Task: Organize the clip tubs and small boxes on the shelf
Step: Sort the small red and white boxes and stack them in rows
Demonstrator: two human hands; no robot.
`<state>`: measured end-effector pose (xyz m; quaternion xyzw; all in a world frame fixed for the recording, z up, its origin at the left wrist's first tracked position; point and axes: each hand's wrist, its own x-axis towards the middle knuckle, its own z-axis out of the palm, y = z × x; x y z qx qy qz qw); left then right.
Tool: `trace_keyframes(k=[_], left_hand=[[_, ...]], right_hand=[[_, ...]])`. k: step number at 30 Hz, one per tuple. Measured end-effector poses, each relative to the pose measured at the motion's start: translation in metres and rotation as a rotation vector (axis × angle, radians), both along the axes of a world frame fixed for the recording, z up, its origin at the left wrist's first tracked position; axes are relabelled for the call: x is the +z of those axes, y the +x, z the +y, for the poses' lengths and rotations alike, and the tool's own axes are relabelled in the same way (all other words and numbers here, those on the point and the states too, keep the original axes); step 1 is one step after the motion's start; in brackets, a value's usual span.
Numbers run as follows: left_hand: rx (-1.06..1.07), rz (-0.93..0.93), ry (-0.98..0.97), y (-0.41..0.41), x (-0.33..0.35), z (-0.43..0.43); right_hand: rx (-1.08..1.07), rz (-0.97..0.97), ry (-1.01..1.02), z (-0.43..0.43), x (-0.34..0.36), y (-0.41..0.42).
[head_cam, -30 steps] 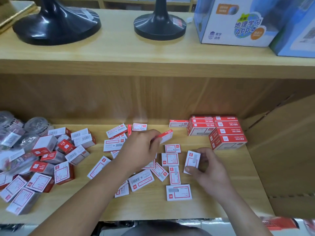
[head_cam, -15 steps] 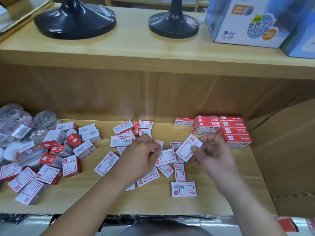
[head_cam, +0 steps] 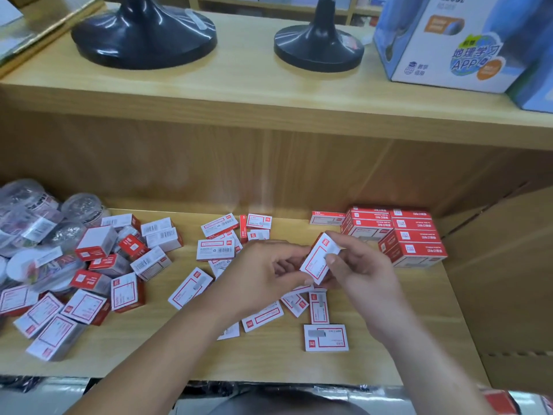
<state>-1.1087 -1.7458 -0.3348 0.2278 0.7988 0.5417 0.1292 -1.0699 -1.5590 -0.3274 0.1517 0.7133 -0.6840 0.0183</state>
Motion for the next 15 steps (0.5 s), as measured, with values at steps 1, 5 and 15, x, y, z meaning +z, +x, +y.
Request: trace_keyframes(k=[1, 5, 15], left_hand=[[0.009, 0.003, 0.006, -0.001, 0.000, -0.002], [0.028, 0.034, 0.071, -0.002, 0.004, -0.010], [0.068, 0.304, -0.558, -0.004, -0.032, -0.029]], right_hand=[[0.011, -0.005, 0.007, -0.001, -0.001, 0.000], [0.039, -0.030, -0.020, -0.001, 0.004, -0.003], [-0.172, -0.057, -0.015, 0.017, -0.002, -0.006]])
